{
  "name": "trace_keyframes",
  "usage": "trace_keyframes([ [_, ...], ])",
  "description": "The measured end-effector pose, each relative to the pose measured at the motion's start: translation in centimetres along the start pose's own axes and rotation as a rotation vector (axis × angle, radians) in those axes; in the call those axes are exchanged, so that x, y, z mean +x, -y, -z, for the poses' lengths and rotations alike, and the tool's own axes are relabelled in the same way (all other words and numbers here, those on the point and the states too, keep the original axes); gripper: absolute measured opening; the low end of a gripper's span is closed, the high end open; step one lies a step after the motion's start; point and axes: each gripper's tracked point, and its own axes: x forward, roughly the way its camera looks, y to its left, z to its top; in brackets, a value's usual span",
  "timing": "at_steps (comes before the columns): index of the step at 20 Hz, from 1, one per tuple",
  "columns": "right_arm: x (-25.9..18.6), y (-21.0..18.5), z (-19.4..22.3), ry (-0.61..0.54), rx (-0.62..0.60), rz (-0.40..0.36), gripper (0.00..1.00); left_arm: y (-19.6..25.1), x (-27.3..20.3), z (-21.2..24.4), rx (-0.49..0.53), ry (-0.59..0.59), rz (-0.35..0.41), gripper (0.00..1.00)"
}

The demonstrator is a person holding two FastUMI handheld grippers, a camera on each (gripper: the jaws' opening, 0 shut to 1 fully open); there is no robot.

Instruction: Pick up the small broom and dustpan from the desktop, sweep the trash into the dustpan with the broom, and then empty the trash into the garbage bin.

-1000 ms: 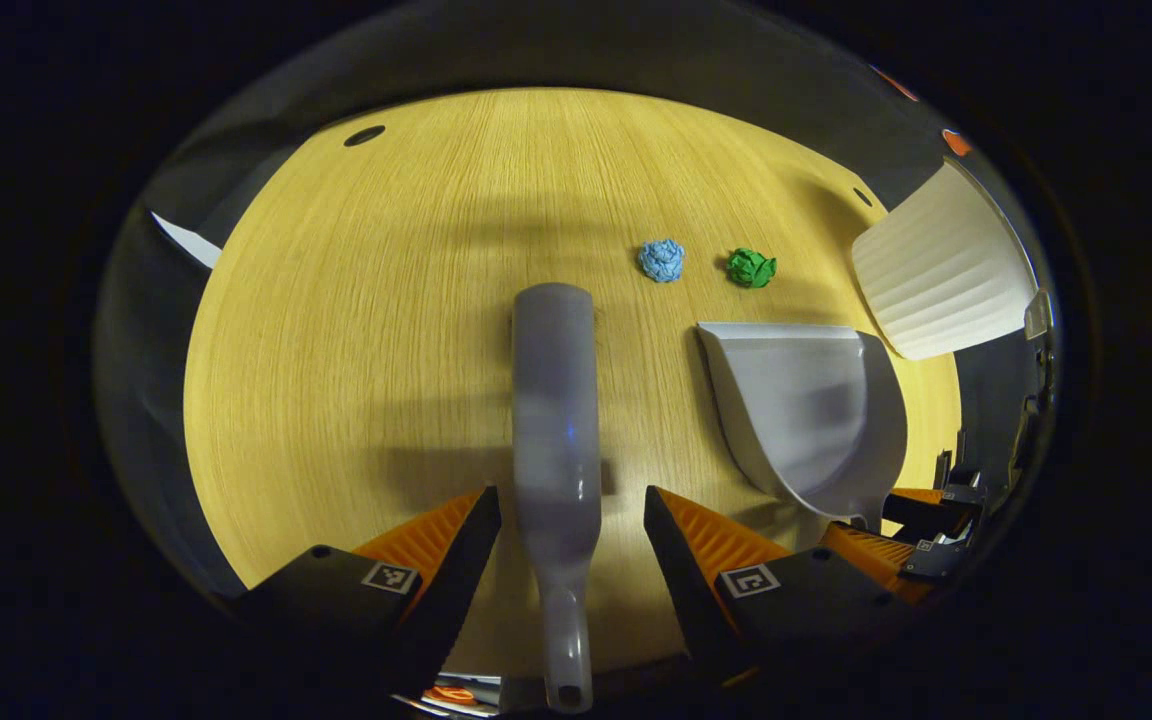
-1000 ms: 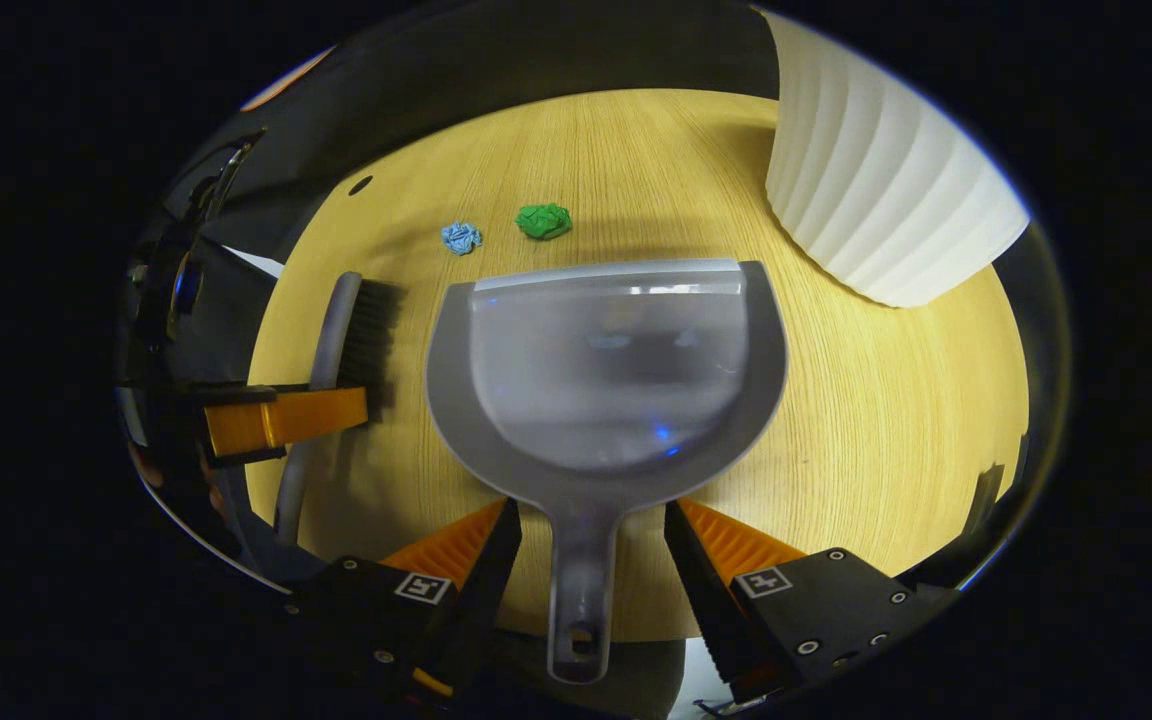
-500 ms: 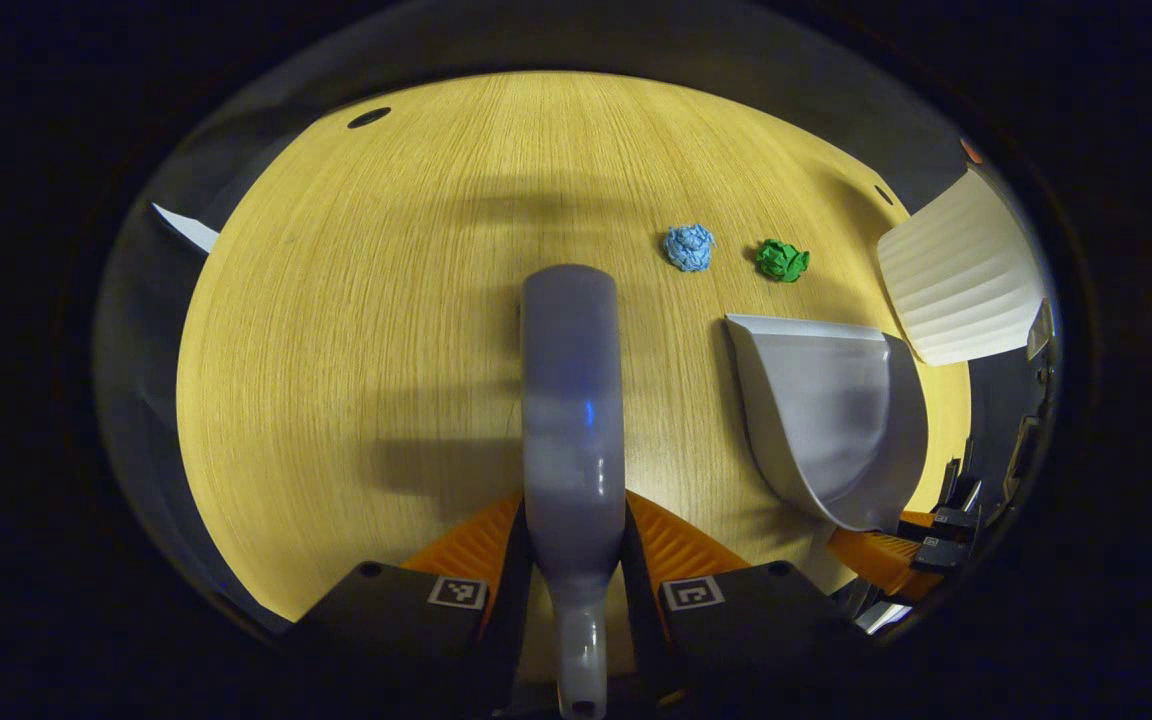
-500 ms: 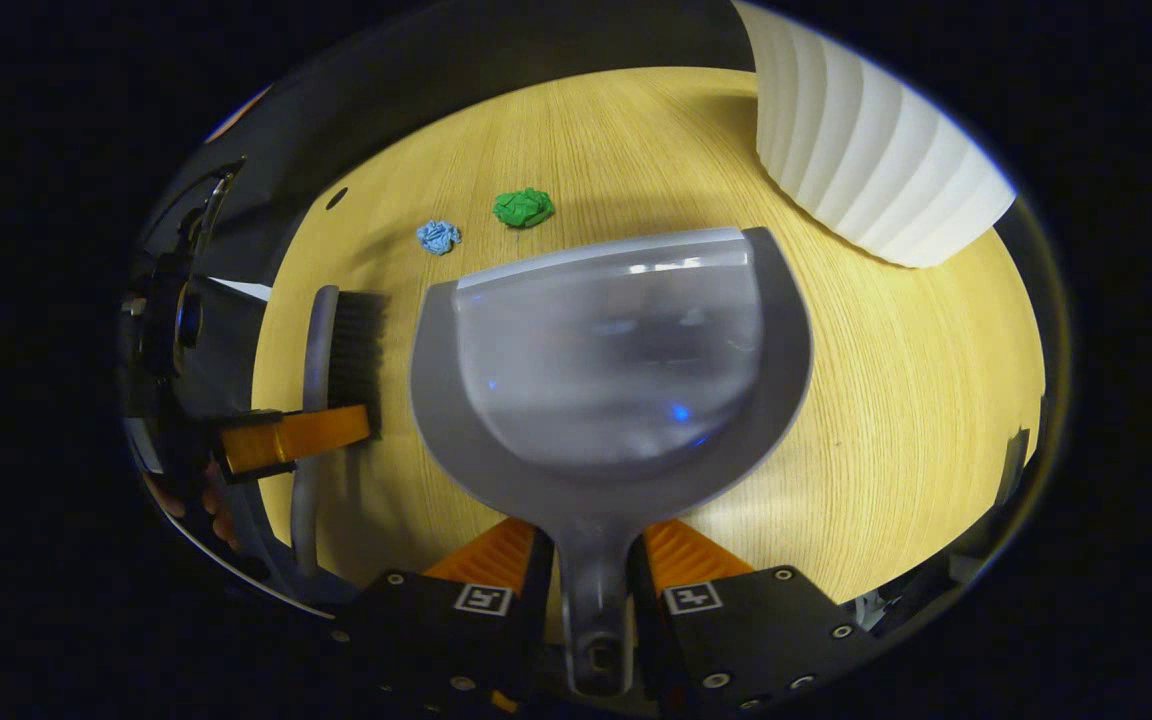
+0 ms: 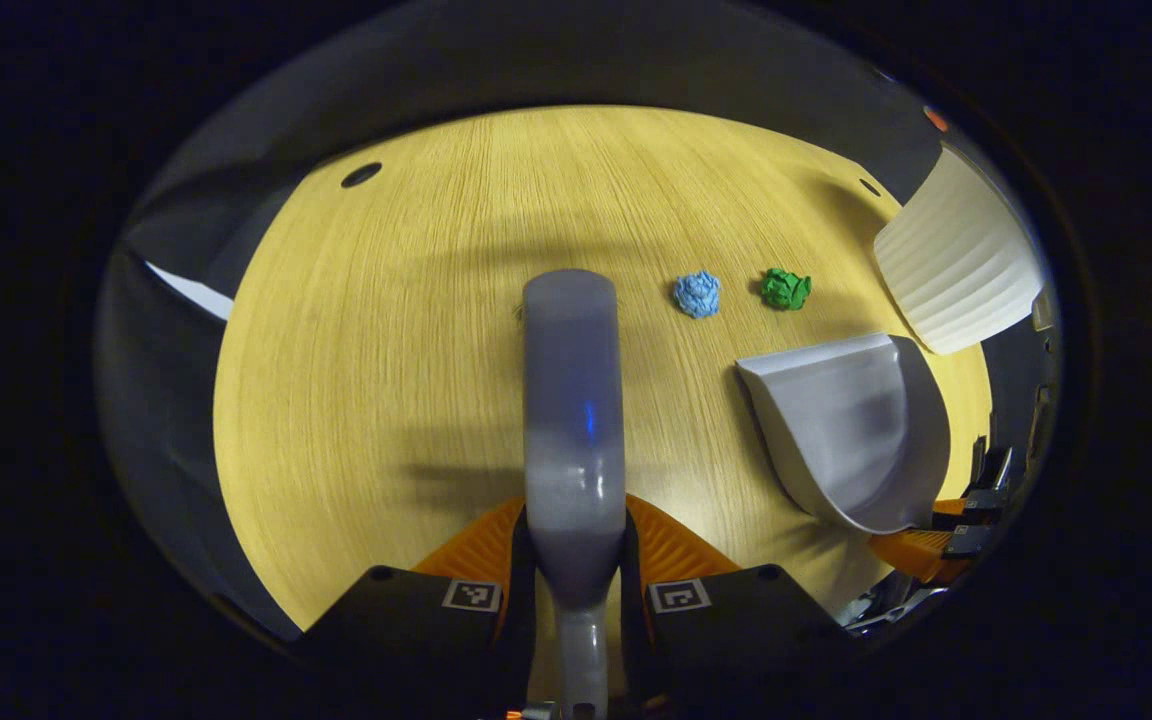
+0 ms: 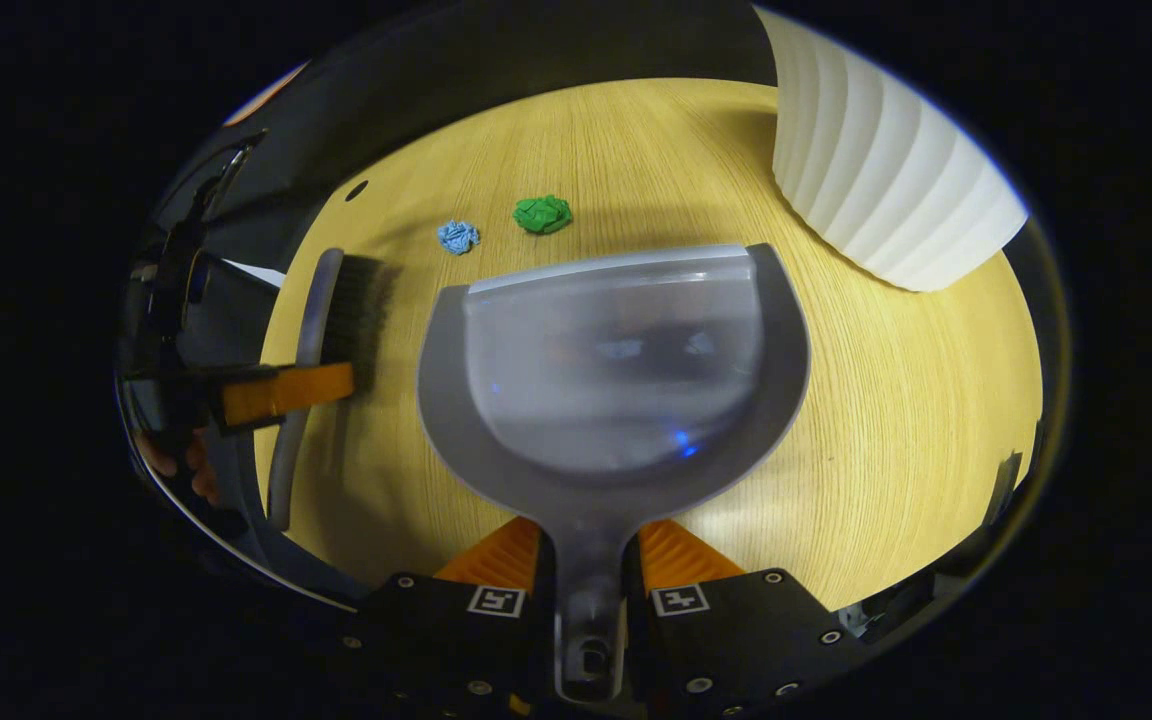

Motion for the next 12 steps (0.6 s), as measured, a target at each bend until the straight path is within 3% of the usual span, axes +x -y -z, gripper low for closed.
trace_keyframes([
  [4,-0.9,0.2,-0.4,0.017,-0.056,0.0,0.32,-0.3,-1.5,-4.4,0.016,0.031,0.037,0.4],
  [12,-1.5,0.8,-0.3,-0.013,-0.15,0.013,0.31,-2.9,-6.1,-18.7,0.216,0.155,0.017,0.4],
])
